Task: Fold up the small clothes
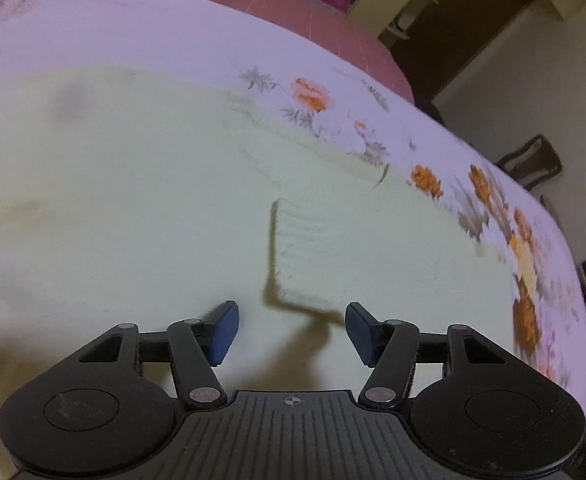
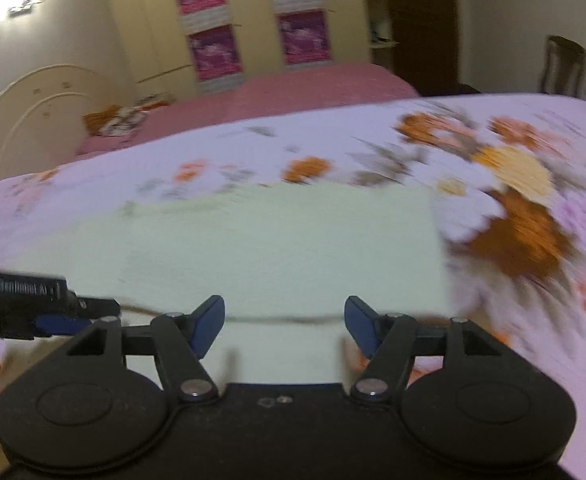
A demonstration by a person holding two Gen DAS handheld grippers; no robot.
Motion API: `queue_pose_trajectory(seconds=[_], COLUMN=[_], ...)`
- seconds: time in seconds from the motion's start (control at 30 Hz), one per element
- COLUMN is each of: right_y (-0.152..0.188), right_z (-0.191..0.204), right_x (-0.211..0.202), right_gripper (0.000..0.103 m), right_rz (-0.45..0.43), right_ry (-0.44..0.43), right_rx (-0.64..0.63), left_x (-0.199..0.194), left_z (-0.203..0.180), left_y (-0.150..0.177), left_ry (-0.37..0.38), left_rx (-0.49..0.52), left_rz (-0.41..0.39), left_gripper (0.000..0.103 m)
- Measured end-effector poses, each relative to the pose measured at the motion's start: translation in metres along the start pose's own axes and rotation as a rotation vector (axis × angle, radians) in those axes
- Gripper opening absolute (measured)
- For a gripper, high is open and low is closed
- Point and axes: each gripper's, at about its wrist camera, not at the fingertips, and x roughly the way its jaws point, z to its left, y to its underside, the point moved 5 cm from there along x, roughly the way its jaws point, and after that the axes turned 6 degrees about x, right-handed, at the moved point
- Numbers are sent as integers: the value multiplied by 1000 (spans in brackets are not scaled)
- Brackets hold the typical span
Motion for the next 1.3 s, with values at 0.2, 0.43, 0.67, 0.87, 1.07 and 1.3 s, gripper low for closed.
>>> queue_pose_trajectory(seconds=[0.2,0.43,0.67,0.87,1.07,1.3], right_y=[15,20,13,11,7,7], right_z=[-26,-29,-27,-18,-1,-2], right_x=[5,8,20,41,55,55], right_gripper=[65,65,65,66,60,42], right_rz=[13,13,8,26,26,48], right_ry=[33,47,95,112,85,59], right_rx=[79,75,54,16,-12,5], left_x=[11,19,-27,-61,-46,-35], left_z=[-10,-17,-8,42,86,92], left_y=[-6,-1,-21,-43,-34,-34], left_ry=[42,39,59,-53,-165,-230], left_rx=[-55,-108,-85,-85,-121,-65], left_rz=[-32,-95,-268,-356,-306,-294], left_gripper=[59,6,4,4,4,4])
